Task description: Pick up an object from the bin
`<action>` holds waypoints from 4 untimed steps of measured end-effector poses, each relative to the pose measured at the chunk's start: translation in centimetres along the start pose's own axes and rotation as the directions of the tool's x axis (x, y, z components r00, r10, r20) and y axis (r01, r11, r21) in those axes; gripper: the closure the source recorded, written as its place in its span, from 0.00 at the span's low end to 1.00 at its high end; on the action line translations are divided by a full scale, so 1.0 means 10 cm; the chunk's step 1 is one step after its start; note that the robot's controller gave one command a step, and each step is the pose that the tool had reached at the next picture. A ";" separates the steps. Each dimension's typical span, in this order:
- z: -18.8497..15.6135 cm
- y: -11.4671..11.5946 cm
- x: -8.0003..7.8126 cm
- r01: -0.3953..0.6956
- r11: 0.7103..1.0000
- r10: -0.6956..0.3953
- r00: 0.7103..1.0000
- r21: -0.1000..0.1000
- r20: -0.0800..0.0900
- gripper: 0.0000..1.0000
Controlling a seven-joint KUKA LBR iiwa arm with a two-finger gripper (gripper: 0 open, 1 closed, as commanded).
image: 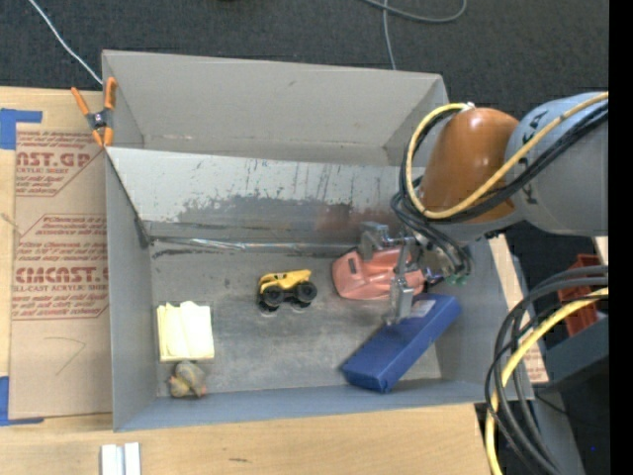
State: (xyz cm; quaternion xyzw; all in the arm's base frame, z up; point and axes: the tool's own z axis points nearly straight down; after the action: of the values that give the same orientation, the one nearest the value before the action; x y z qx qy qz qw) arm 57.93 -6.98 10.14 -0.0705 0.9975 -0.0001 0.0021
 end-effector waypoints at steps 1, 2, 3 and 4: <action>0.06 0.17 -0.02 -0.187 0.982 0.187 0.982 0.004 0.001 0.00; 0.25 -0.08 -0.07 0.004 1.000 -0.004 1.000 -0.014 0.023 0.00; 0.21 0.06 -0.08 -0.200 0.980 0.200 0.979 -0.004 0.040 1.00; 0.21 0.06 -0.08 -0.200 0.980 0.200 0.979 -0.004 0.040 1.00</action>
Offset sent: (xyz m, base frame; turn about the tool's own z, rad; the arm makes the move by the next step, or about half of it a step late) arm 0.0006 -0.0183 -0.0314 0.0035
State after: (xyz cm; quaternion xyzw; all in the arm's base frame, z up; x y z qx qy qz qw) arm 58.61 -6.27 8.00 0.0301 0.9993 0.0014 0.0222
